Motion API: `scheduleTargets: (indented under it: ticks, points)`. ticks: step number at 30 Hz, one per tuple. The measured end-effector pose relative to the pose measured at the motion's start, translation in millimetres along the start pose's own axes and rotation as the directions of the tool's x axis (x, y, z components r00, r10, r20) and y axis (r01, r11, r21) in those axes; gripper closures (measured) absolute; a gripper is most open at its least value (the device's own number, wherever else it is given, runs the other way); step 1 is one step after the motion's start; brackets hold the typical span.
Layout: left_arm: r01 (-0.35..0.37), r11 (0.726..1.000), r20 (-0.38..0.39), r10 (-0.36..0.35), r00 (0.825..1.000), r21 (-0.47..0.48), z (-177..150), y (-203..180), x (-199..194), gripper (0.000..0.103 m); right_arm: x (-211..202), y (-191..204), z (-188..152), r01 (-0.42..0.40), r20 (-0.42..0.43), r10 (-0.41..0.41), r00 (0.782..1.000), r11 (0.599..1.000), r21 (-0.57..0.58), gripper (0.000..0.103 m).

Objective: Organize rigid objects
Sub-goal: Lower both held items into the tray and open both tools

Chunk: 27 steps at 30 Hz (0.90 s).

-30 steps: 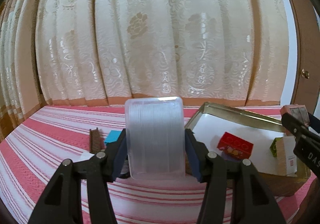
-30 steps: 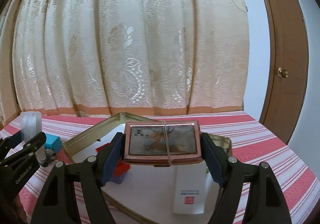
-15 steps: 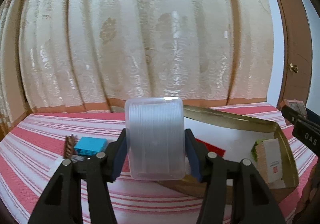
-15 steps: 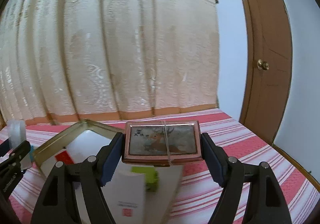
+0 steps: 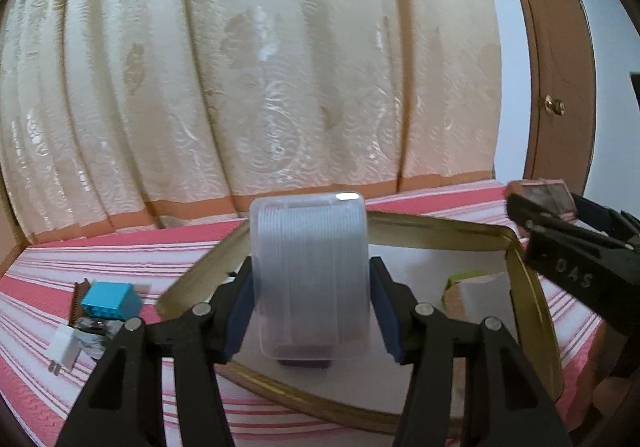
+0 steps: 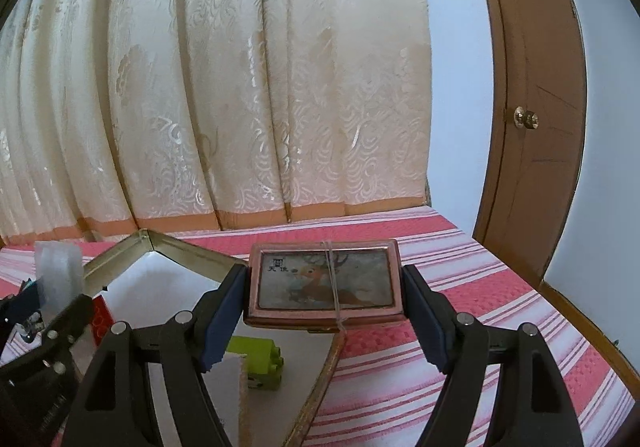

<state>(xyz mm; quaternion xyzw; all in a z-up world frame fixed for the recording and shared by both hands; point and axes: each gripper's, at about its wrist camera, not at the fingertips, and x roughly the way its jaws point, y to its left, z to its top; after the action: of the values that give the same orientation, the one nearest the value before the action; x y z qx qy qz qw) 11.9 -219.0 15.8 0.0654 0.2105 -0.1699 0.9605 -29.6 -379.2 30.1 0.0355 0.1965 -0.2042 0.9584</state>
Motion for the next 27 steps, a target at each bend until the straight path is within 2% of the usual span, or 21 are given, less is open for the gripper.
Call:
scheduleTargets:
  ticks: [5,14,27]
  points:
    - [0.005,1.000,-0.032,-0.004,0.999,0.021,-1,-13,8,0.049,9,3,-2,-0.044,-0.044,0.044,0.998,0.999,0.010,0.025]
    - [0.004,1.000,-0.093,-0.002,0.996,0.028,-1,-20,18,0.049,26,14,-7,-0.072,-0.133,0.071,0.989,0.997,0.001,0.025]
    - [-0.020,0.999,-0.163,0.024,0.986,0.028,-2,-17,30,0.049,34,12,-8,-0.099,-0.185,0.102,0.977,0.995,0.027,0.025]
